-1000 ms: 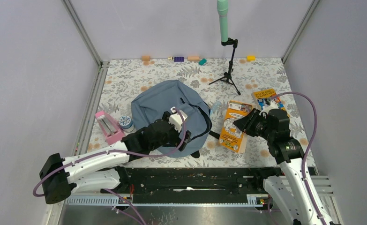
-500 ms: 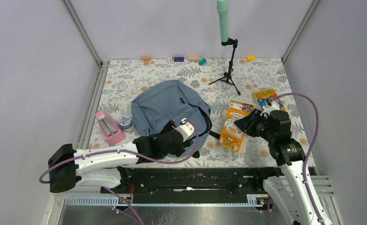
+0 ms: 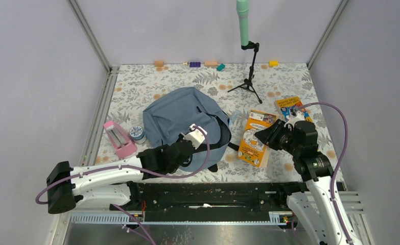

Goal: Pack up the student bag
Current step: Place the book in the student bag.

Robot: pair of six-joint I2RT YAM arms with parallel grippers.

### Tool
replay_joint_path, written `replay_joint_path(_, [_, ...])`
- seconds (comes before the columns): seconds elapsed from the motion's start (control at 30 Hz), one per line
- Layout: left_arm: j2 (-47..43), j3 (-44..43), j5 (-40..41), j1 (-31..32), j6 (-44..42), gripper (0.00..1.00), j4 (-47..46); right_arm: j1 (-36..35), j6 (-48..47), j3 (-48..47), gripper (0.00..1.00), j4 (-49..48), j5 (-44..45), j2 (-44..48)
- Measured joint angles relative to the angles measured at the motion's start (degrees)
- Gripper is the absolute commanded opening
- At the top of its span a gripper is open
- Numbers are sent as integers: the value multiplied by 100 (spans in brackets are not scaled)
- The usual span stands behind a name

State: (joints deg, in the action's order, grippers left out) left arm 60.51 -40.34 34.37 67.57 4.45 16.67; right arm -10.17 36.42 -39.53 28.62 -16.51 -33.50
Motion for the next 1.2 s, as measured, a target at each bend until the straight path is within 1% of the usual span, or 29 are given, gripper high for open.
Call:
replay_joint_path(0.13, [0,-81,243,-2,17,0,46,0,363,63,0,13,-275,26])
replay_joint_path(0.27, [-4,-614,328,-131,98,0,317,0,1032,457,0,-315,-872,0])
replay_joint_path(0.37, [-2,-1270,131,-461,216,0,667,-28,1665,837,0,-662,-1504,-177])
replay_joint_path(0.47, [20,-1891,-146,-874,302,0,1078,-153,1943,909,0,-656,-1725,-302])
replay_joint_path(0.6, [20,-2155,-588,-1246,282,0,1399,-339,2159,879,0,-756,-1873,-365])
replay_joint_path(0.73, [7,-2142,-1095,-1464,144,0,1513,-713,2610,925,0,-1314,-1810,-673])
replay_joint_path(0.87, [-140,-1958,-1438,-1506,15,0,1453,-1268,3123,999,0,-2068,-1473,-1086])
replay_joint_path(1.1, [-514,-1432,-1491,-1517,-39,0,1150,-1838,4192,1204,0,-3604,-597,-2243])
replay_joint_path(1.2, [-560,-1355,-1410,-1565,-28,0,1104,-2098,4562,1329,0,-3950,-229,-2494])
